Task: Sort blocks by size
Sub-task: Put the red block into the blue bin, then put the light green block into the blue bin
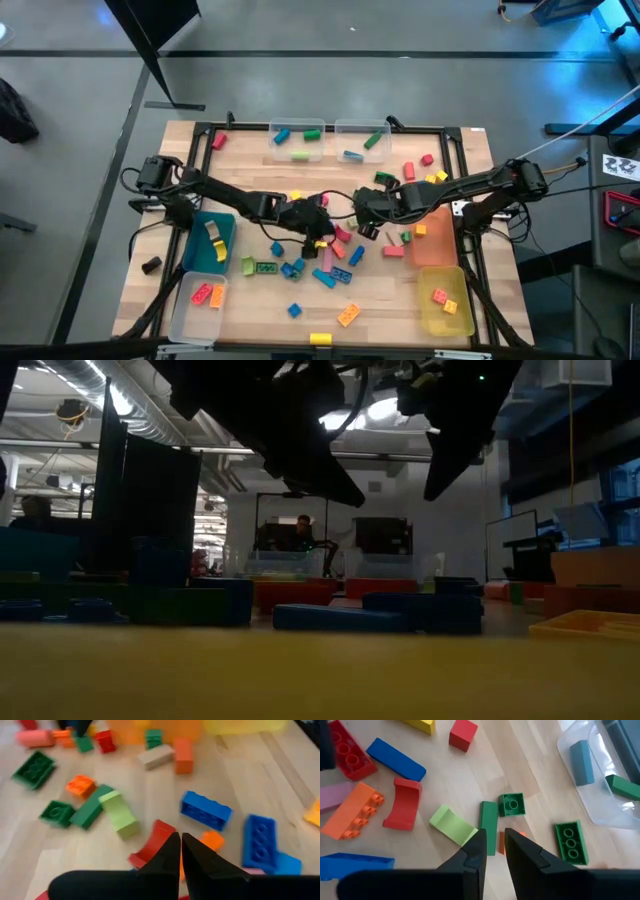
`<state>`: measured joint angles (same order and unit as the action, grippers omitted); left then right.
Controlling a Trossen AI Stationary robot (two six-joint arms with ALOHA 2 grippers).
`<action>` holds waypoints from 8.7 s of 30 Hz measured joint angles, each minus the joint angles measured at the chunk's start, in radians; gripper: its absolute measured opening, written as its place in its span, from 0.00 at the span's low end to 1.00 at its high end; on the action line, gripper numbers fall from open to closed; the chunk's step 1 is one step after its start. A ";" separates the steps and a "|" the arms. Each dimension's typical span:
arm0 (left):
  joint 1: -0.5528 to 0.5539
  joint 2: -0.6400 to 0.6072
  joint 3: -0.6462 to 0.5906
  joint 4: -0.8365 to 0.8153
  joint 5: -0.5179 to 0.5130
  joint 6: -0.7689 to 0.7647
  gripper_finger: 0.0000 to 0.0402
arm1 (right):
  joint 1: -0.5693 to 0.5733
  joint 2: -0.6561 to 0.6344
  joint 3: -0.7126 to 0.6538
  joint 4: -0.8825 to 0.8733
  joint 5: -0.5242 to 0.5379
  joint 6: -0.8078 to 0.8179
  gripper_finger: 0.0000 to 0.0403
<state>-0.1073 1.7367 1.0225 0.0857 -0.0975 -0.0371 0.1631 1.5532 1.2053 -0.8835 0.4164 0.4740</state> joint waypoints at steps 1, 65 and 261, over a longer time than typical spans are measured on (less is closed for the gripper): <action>0.005 0.000 0.000 0.004 -0.020 -0.043 0.01 | 0.000 0.000 0.000 -0.002 0.000 0.000 0.17; 0.030 0.093 0.012 0.037 -0.122 -0.122 0.05 | 0.001 -0.125 -0.010 -0.144 -0.008 0.000 0.17; -0.226 -0.526 -0.202 -0.641 -0.184 -0.729 0.33 | 0.000 0.417 0.223 0.146 -0.118 -1.024 0.38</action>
<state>-0.3328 1.2106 0.8204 -0.5557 -0.2810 -0.7666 0.1631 1.9701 1.4279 -0.7375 0.2983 -0.5502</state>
